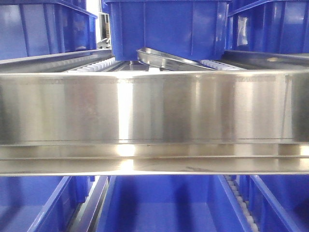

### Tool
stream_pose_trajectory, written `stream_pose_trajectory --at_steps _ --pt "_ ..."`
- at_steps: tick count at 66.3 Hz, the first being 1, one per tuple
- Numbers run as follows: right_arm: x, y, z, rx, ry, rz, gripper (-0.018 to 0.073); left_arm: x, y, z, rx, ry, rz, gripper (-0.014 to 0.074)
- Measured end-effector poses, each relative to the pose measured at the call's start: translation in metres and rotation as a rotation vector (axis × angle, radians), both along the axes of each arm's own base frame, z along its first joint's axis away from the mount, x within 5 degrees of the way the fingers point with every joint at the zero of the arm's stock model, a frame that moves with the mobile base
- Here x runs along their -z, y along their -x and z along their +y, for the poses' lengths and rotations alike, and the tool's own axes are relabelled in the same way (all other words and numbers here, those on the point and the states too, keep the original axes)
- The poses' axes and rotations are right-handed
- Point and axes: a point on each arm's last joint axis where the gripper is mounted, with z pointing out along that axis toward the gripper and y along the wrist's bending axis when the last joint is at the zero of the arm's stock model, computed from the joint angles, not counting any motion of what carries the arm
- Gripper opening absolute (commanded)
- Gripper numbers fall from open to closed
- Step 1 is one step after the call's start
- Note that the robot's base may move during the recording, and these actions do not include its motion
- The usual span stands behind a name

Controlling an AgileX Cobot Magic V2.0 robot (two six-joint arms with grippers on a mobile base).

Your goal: Move two blue bins to right shelf middle

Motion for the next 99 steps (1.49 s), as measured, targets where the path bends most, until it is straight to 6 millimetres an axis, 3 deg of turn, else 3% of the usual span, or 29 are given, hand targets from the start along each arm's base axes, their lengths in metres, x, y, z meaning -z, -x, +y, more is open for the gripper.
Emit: stream_pose_trajectory --at_steps 99 --pt "-0.0016 -0.0013 0.0004 -0.003 0.003 -0.023 -0.0167 -0.0011 -0.0007 0.0003 -0.001 -0.004 -0.015 -0.0111"
